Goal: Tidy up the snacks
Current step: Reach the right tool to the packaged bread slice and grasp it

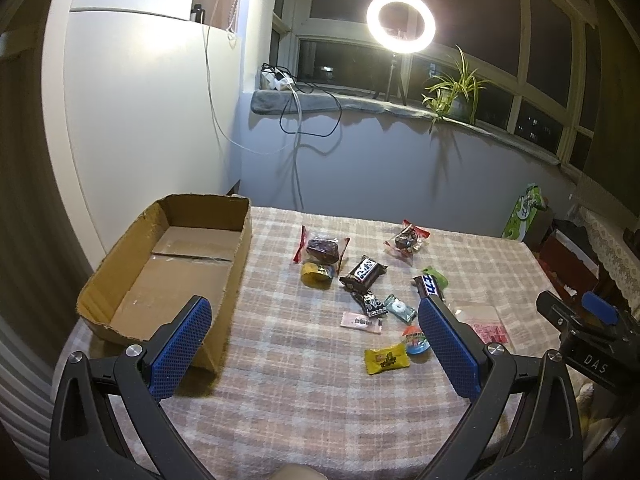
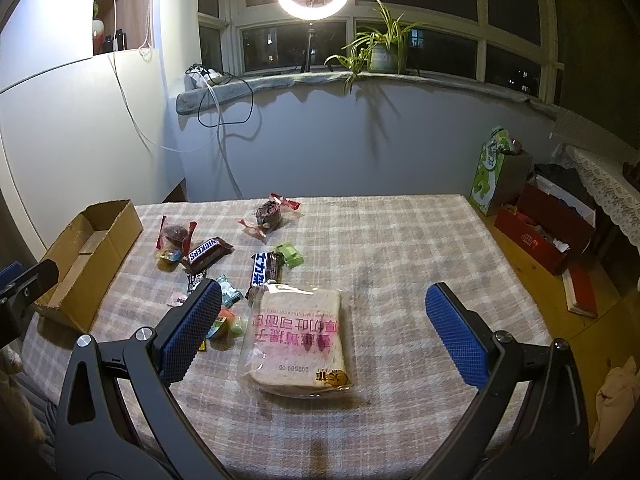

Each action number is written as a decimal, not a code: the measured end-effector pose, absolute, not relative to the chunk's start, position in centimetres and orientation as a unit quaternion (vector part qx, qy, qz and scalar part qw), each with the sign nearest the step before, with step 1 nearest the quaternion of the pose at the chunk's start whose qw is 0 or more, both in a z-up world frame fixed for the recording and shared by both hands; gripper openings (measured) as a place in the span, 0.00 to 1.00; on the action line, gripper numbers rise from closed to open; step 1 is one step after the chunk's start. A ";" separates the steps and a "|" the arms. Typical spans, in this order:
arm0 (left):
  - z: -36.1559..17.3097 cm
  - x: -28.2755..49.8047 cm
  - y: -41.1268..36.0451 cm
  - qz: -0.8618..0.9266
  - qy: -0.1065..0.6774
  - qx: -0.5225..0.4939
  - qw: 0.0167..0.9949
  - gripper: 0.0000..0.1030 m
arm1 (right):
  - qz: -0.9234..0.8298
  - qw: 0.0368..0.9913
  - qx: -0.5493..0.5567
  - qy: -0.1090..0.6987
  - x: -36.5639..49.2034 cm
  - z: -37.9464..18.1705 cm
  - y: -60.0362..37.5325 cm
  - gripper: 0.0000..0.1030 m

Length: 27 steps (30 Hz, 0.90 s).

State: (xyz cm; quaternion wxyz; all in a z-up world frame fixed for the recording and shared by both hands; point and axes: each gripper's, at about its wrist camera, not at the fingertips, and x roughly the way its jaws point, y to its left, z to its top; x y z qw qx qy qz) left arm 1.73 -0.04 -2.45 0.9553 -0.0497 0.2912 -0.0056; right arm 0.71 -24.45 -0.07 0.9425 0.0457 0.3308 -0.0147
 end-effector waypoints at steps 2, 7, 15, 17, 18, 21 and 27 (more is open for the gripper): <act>-2.7 1.9 -0.2 -0.010 0.296 -0.051 0.954 1.00 | -0.007 0.939 0.054 0.341 1.1 -0.5 -24.8 1.00; -3.4 2.7 -0.6 -0.025 0.309 -0.049 0.949 0.96 | 0.020 0.927 0.082 0.366 2.0 -2.0 -25.9 1.00; -5.6 4.6 -1.2 -0.072 0.353 -0.079 0.930 0.71 | 0.054 0.901 0.136 0.409 3.7 -5.1 -27.9 0.96; -6.6 5.3 -1.1 -0.089 0.372 -0.102 0.918 0.60 | 0.066 0.890 0.156 0.423 4.1 -5.9 -28.5 0.93; -7.3 5.7 -1.0 -0.099 0.386 -0.117 0.910 0.55 | 0.073 0.884 0.165 0.430 4.4 -6.4 -28.8 0.89; -8.8 6.2 -1.4 -0.119 0.413 -0.142 0.892 0.49 | 0.092 0.868 0.187 0.452 4.9 -7.6 -29.4 0.81; -10.4 6.7 -3.3 -0.174 0.455 -0.166 0.857 0.45 | 0.131 0.840 0.205 0.486 5.8 -9.4 -29.6 0.75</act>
